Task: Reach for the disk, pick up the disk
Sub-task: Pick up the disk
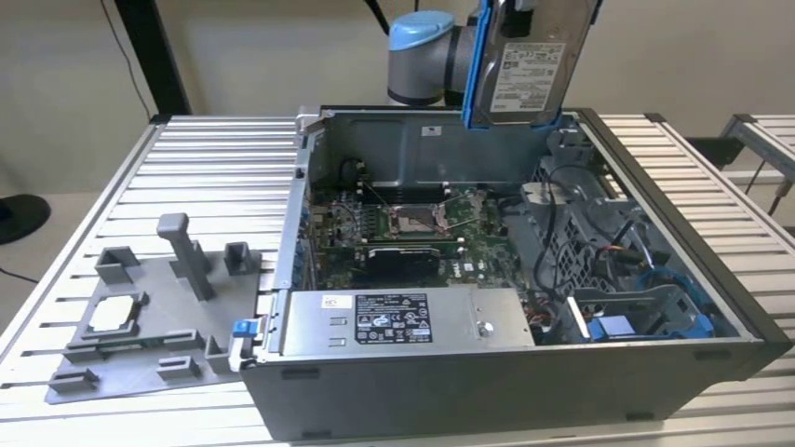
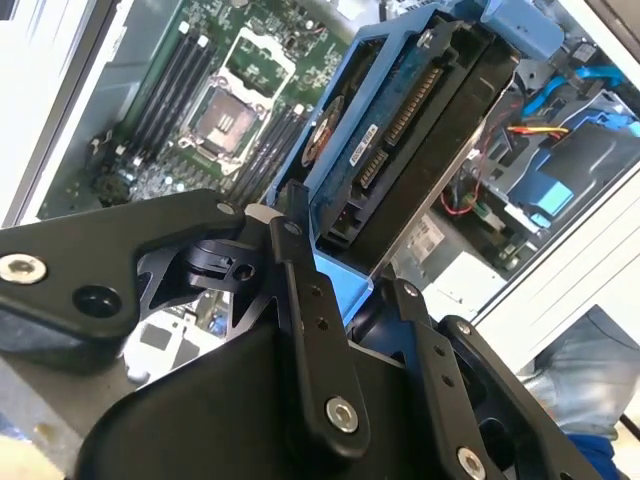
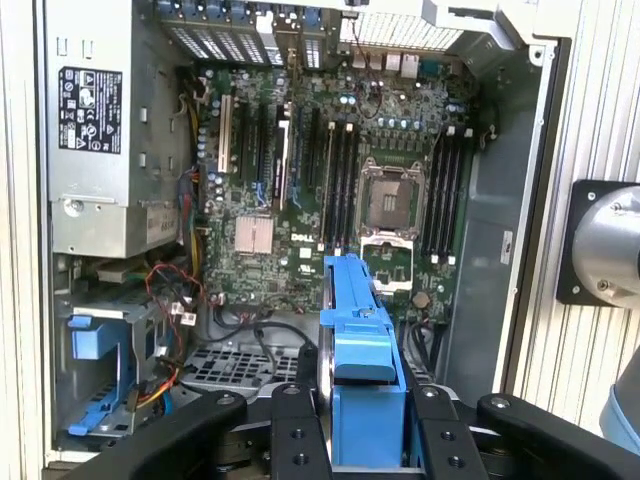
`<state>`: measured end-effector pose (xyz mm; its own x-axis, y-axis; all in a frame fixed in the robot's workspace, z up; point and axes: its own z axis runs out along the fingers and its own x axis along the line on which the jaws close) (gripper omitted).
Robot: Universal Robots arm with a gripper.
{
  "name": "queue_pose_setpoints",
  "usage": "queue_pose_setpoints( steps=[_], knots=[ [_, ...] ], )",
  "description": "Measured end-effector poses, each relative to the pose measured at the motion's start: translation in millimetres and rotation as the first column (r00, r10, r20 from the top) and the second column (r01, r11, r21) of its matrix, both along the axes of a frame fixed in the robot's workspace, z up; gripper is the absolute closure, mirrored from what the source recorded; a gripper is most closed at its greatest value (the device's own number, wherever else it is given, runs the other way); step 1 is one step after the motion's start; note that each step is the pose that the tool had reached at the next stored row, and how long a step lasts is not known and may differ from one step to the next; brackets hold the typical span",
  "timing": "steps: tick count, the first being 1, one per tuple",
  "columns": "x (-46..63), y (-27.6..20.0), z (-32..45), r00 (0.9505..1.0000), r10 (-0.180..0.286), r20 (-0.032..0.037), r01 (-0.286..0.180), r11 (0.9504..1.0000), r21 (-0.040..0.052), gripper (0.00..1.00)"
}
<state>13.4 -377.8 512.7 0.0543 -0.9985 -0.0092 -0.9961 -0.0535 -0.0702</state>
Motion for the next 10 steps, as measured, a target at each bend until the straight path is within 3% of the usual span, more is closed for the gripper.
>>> queue_pose_setpoints(
  steps=[10],
  knots=[
    [18.7,1.0,-0.1,1.0000,0.000,0.0000,0.000,1.0000,0.0001,1.00]
  ],
)
